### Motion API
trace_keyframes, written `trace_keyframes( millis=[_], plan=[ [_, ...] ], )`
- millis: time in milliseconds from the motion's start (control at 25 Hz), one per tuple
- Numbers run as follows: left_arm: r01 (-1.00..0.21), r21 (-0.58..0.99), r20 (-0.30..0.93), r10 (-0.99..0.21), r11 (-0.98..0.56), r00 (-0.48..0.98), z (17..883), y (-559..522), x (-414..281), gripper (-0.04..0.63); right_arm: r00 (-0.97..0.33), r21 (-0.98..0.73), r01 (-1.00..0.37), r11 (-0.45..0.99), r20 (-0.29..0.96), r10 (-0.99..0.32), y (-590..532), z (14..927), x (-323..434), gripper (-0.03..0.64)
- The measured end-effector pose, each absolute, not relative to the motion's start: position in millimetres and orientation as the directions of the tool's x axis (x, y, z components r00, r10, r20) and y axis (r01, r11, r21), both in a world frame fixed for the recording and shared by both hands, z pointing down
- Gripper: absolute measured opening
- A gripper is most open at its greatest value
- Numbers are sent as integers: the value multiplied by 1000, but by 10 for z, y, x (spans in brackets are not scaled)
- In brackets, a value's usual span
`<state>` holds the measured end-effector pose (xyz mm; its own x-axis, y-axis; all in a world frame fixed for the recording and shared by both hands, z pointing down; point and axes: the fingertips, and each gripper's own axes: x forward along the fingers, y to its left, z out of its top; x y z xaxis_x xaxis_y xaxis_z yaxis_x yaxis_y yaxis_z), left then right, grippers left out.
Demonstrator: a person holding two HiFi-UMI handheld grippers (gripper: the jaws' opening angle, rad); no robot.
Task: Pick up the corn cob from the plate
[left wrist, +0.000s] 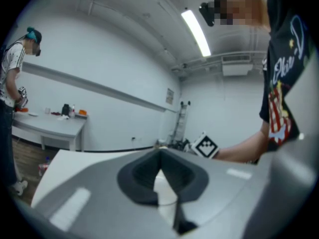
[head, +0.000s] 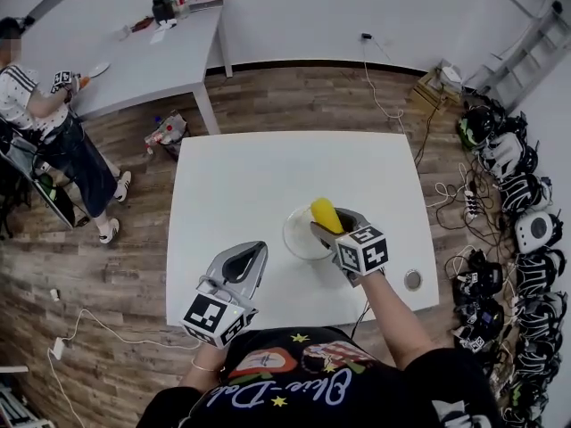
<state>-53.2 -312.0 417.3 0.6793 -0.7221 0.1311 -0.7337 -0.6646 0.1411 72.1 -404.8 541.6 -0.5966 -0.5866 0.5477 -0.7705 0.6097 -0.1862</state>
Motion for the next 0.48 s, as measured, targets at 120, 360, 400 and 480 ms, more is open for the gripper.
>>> trace_keyframes(
  millis=[120, 360, 400, 480],
  plan=[
    [-724, 122, 122, -714, -678, 689, 4128, -3166, -478, -6, -623, -249, -777, 578, 432, -652, -3959, 5048, 794, 261],
    [-701, 108, 112, -692, -705, 713, 4090, -3264, -344, -6, -652, -300, -757, 581, 284, -703, -3757, 4510, 838, 261],
    [-697, 107, 112, -688, -709, 717, 4085, -3276, -324, -6, -655, -301, -754, 584, 274, -704, -3727, 4468, 839, 261],
    [-691, 104, 106, -682, -716, 723, 4069, -3308, -293, -6, -657, -298, -752, 588, 263, -706, -3695, 4413, 840, 261]
  ],
)
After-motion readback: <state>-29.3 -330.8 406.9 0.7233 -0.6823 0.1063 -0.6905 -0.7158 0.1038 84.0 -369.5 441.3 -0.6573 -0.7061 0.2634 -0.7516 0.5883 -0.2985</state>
